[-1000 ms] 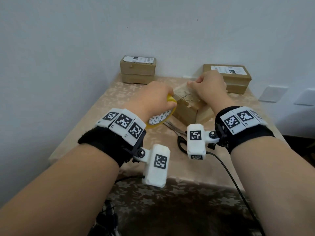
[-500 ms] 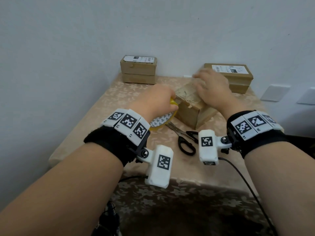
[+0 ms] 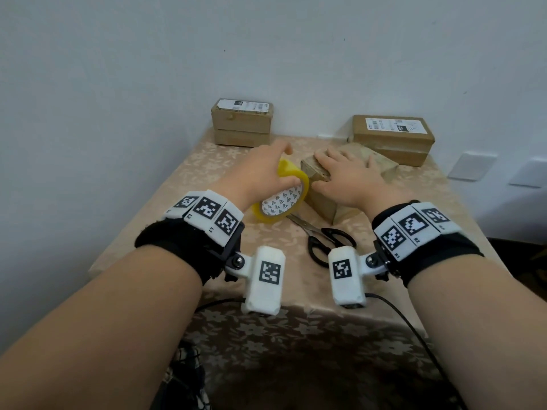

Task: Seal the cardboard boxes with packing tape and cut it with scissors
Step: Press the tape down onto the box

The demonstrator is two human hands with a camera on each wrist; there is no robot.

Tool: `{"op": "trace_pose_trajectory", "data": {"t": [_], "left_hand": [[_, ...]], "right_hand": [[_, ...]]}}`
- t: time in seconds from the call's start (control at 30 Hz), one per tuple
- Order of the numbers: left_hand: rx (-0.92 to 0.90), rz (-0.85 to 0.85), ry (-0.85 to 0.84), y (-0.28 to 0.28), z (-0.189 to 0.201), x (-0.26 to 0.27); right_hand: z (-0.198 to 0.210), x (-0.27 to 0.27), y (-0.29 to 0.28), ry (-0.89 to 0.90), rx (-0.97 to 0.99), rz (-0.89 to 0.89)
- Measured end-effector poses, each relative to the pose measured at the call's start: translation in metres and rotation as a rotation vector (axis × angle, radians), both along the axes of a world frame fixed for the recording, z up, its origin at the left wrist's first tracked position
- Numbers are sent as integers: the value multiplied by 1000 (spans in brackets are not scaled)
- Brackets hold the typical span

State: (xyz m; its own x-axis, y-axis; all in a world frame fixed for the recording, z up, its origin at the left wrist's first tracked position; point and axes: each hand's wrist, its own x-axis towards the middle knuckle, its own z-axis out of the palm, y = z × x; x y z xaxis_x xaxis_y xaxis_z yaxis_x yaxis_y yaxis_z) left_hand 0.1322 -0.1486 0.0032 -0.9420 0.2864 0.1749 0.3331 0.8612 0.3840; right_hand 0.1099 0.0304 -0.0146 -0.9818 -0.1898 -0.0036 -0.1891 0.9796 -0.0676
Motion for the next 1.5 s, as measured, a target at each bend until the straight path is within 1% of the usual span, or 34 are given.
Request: {"op": "trace_pose_trajectory", "data": {"t": [0.13,0.2,0.33,0.47,0.5,0.7,0.8,0.87,0.97,1.03,1.1,1.17,1.23,1.4,1.47,1.5], "left_hand": [[84,-14,-17,-3,-7,-3],[90,-16,-22,-6,-8,-5],[-58,-19,21,-9,1,-12],[-308,-44,-43,-7,3,-14],[-346,-48,-46,-8,2,-14],[-386,-70,10,-13,-1,-11],[-331,-68,-3,-13,-1,-11],[-282,-59,-20,-14,-2,-12],[-222,-51,2,-15,-5,-13],[-144,-42,29,-18,-8,-14],[-80,-29,65,-21,-11,-14],[-59,-23,75,-22,-13,-15],[-17,-18,49,-25,-15,-15],[189,-35,-5,-31,-19,-13],[291,0,-25,-32,-19,-11],[309,13,-20,-32,-18,-11]], "right_hand": [[0,-3,-3,2,-8,-84],[0,-4,-5,-13,-7,-105],[1,-2,-7,-25,-3,-113],[2,0,-6,-26,18,-121],[2,1,-6,-27,22,-118],[9,2,0,-125,-38,-91],[14,-4,-4,-160,-129,-117],[14,-11,-10,-128,-170,-114],[18,-16,-20,-69,-209,-147],[15,-21,-24,2,-195,-162],[9,-24,-25,25,-152,-162],[3,-25,-25,10,-103,-160],[0,-25,-22,-12,-68,-151],[-1,-26,-18,-41,-39,-115],[-2,-24,-20,-42,-37,-118],[-2,-23,-21,-41,-38,-123]]}}
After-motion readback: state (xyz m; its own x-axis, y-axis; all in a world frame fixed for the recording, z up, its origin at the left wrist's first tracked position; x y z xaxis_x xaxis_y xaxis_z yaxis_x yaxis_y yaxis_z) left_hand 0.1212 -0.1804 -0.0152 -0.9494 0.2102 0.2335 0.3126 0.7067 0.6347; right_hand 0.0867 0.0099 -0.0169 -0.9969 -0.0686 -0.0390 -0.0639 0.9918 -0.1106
